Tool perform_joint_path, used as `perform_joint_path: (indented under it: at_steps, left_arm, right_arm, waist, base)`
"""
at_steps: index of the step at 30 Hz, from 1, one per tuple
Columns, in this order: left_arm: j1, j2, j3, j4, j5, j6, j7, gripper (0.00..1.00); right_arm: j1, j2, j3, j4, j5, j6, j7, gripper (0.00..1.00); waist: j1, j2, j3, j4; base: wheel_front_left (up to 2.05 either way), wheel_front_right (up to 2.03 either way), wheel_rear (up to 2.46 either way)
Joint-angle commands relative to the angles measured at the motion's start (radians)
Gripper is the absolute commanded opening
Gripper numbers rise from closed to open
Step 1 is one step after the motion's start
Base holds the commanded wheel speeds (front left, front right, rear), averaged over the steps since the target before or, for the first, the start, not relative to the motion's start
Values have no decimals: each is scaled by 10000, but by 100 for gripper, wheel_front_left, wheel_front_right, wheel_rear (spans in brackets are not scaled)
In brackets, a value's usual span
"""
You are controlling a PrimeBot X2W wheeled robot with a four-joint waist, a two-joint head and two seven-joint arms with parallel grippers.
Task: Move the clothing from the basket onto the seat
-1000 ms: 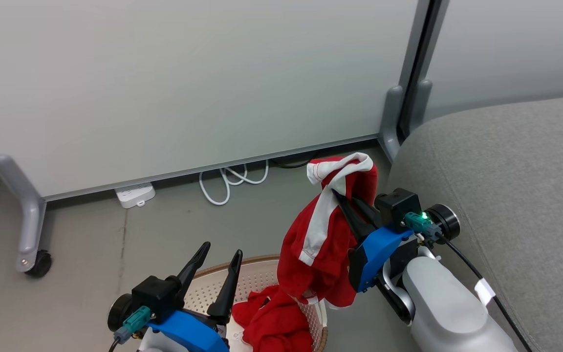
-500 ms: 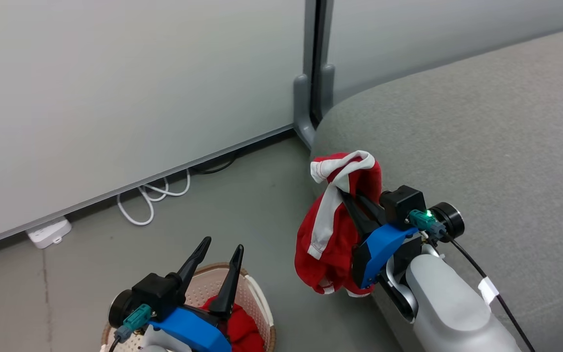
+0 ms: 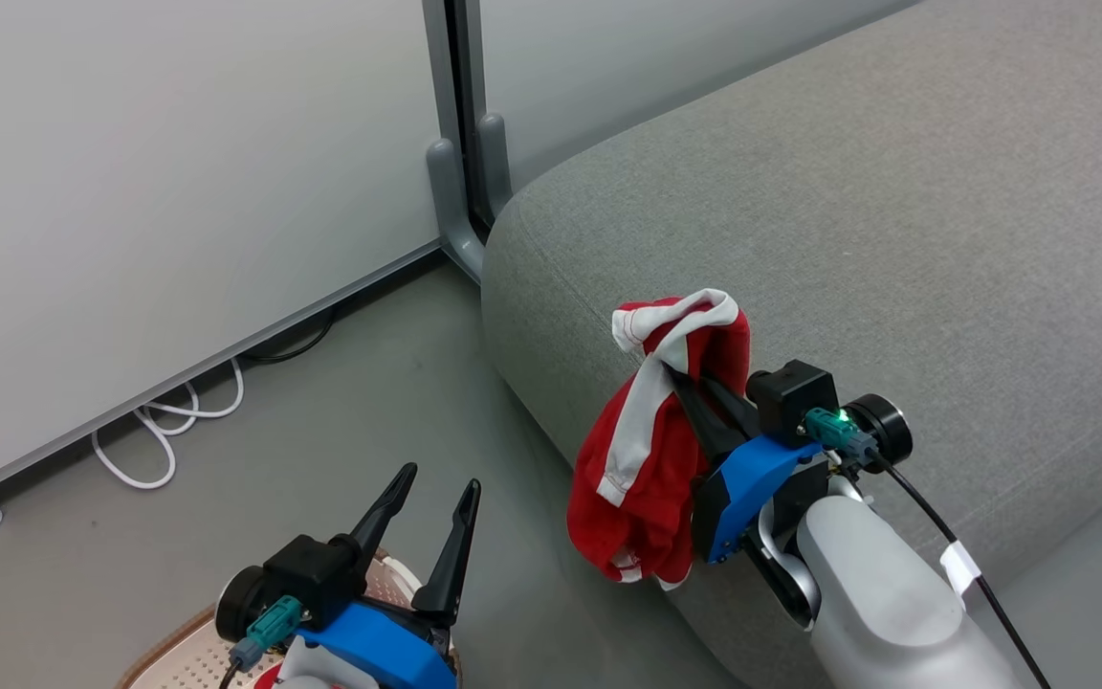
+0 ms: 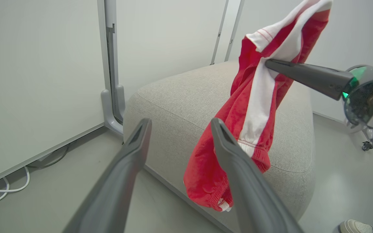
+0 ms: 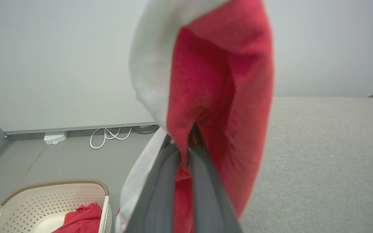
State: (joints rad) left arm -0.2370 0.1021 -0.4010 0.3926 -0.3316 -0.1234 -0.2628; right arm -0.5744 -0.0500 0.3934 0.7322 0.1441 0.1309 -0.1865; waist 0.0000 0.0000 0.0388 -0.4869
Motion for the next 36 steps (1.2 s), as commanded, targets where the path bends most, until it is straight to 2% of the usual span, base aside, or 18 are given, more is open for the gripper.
perform_joint_path:
  at_steps: [1,11,16,20,24,30,36]
  left_arm:
    - [39,19,28,35,43,-17,-30,100]
    - [-82,16,19,17,97,-57,-30,100]
    - [-159,82,-13,-102,179,-65,-30,100]
    - [-414,174,-93,-255,273,-65,-30,100]
    - [-832,333,-295,-498,385,-70,-30,100]
    - [-1660,678,-757,-899,463,-72,-21,100]
    - [-2506,920,-1159,-1330,528,-73,54,100]
  right_arm:
    - [19,-7,-27,-70,-3,-3,-85,0]
    - [-100,-8,-307,-80,13,-3,-18,0]
    - [-860,-7,-819,46,-148,-3,122,0]
    - [-2073,-144,-1673,191,-482,-3,533,0]
    - [-3524,-858,-2656,65,-638,-3,973,0]
    - [-5292,-2454,-3998,-91,-912,-3,1404,0]
    - [-5622,-3435,-5447,239,-1058,-3,1407,0]
  waist:
    - [0,0,76,-145]
    - [0,0,210,-65]
    - [0,0,443,116]
    - [0,0,892,364]
    - [0,0,1653,715]
    - [0,0,2972,1344]
    - [0,0,4188,1958]
  base:
    - [0,0,0]
    - [0,0,0]
    - [0,0,0]
    - [0,0,0]
    - [0,0,0]
    - [0,0,0]
    - [0,0,0]
